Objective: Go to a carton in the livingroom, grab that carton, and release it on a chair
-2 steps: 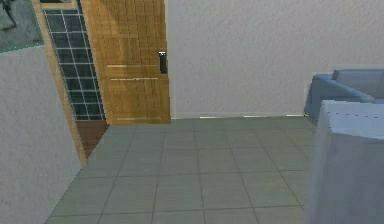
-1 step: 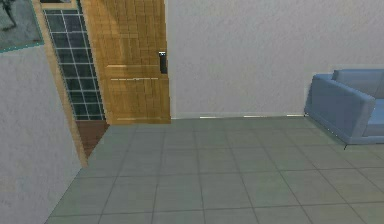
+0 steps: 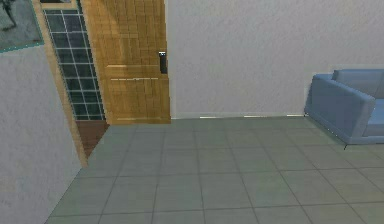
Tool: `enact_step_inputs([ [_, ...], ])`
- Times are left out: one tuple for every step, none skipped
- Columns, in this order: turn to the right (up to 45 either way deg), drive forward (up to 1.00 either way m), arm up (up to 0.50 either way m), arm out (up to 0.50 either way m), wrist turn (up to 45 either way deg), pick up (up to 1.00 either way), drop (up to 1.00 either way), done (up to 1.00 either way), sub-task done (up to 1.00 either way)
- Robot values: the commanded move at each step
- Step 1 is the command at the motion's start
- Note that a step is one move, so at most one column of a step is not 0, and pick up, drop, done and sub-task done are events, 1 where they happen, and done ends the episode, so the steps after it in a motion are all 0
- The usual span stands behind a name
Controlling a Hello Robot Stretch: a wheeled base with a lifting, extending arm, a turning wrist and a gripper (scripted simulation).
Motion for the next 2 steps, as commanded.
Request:
enact_step_inputs([
  [0.0, 0.00, 0.00, 0.00, 45.0, 0.00, 0.00, 0.00, 0.00],
  [0.0, 0.00, 0.00, 0.00, 45.0, 0.00, 0.00, 0.00, 0.00],
])
